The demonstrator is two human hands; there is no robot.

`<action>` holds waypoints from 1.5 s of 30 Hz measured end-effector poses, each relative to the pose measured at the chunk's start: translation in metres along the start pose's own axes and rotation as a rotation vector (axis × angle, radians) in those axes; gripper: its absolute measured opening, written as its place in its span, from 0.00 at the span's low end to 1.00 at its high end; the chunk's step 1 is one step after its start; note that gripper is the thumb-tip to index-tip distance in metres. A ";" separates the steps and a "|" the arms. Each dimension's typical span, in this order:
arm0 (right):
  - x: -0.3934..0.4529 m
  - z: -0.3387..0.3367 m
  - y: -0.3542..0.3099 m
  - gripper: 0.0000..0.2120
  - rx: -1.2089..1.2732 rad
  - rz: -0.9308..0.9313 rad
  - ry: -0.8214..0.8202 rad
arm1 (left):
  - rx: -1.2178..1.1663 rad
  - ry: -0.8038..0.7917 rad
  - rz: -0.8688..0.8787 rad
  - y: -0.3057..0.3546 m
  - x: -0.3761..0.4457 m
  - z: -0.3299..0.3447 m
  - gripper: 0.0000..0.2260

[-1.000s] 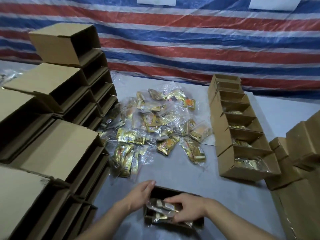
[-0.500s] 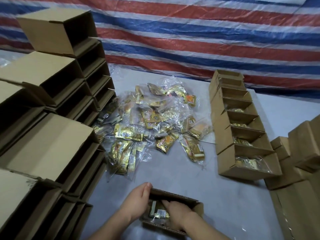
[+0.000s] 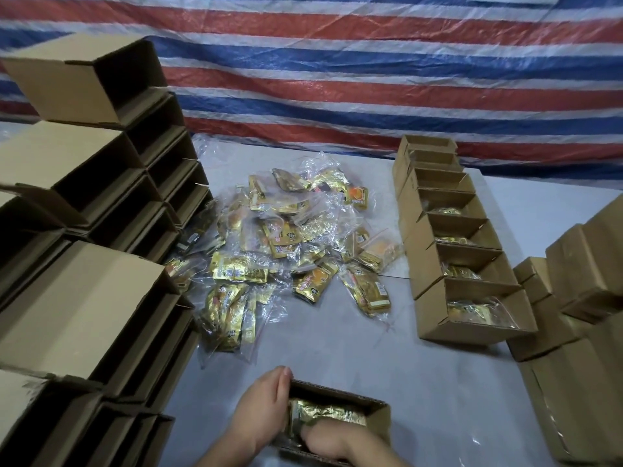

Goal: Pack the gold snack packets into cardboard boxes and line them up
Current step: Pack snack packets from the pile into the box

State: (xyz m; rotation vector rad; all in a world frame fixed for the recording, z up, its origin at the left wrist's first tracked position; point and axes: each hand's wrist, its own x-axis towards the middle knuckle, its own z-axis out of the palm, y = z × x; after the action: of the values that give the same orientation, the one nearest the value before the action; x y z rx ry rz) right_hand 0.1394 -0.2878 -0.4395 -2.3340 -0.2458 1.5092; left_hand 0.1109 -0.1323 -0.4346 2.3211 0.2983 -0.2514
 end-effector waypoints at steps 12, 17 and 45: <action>-0.051 -0.071 0.040 0.23 -0.219 -0.127 0.670 | 0.238 -0.069 0.060 0.074 0.146 -0.005 0.12; -0.025 -0.049 0.059 0.22 -0.115 -0.049 0.704 | 0.504 -0.184 0.027 0.077 0.225 0.033 0.21; -0.026 -0.048 0.062 0.20 -0.053 -0.011 0.778 | 0.326 0.009 -0.018 0.083 0.177 -0.056 0.12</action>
State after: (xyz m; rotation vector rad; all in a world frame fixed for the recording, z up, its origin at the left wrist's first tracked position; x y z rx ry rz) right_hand 0.1695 -0.3632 -0.4231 -2.7411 -0.0910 0.5010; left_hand 0.3086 -0.1240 -0.3878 2.6420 0.3011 -0.3183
